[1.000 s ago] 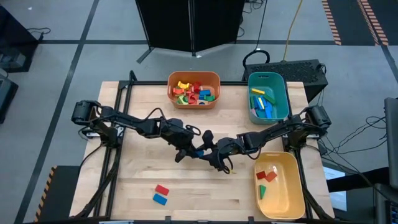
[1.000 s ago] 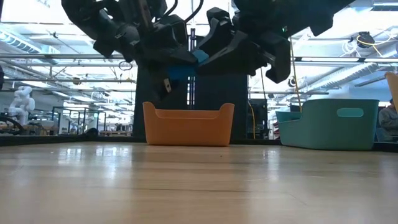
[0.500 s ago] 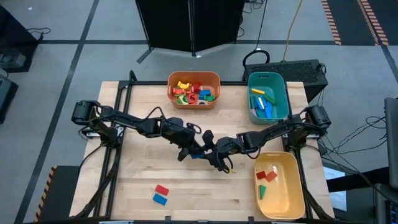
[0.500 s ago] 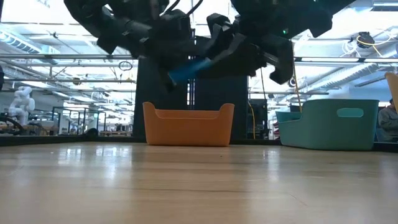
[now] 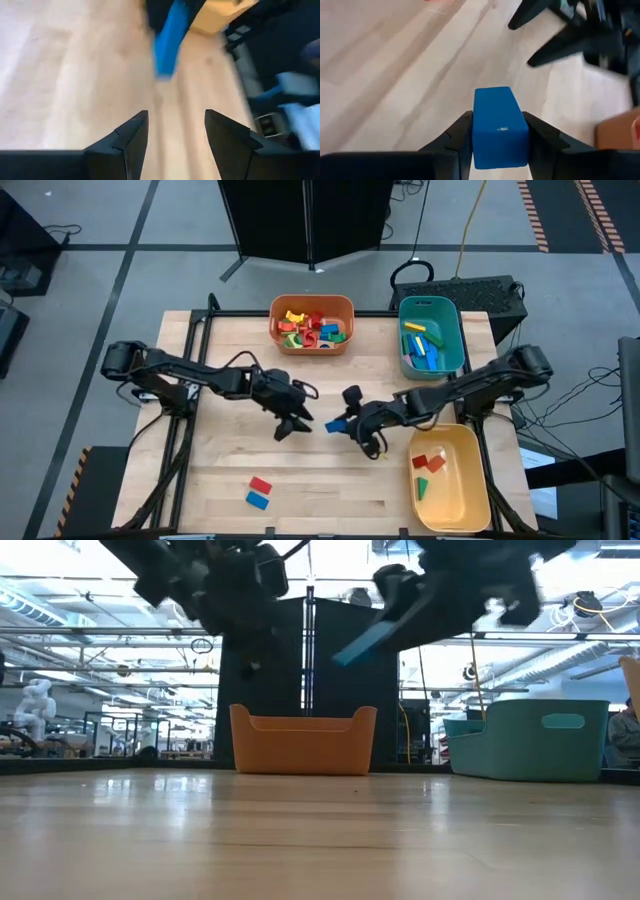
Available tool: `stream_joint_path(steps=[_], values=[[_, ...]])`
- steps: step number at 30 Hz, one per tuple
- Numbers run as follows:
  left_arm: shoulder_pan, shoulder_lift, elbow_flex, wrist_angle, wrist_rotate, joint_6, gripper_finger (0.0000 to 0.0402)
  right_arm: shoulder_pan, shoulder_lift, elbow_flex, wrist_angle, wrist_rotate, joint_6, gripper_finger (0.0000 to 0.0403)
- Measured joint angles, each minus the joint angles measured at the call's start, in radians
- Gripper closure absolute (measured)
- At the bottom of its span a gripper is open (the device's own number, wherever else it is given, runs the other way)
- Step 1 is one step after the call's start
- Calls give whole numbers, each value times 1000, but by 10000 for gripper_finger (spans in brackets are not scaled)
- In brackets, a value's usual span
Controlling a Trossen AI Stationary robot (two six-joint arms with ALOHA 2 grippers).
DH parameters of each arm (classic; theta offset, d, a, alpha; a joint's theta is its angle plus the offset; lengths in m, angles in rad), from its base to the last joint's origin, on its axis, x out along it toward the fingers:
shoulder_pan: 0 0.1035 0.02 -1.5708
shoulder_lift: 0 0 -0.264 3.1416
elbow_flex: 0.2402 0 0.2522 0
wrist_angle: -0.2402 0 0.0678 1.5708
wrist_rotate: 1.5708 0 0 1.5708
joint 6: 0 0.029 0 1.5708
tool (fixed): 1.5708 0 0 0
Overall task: Sort blocks by size
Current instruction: Put the blue triangular block into the yellow bin
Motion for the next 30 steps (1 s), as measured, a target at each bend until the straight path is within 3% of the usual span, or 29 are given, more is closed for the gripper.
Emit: stream_joint_path(steps=[6, 10, 22, 30], values=[[-89, -66, -2, -205, -282, 38, 208, 57, -143, 0, -215, -10, 230, 275], [-157, -80, -2, -294, -408, 32, 208, 97, -241, 0, -338, -62, 386, 275], [-336, -79, -2, -321, -458, -16, 208, 302, -420, 1, -664, -270, 952, 275], [-390, -79, -2, -321, -518, -49, 207, 443, -406, 1, -802, -261, 1131, 275]])
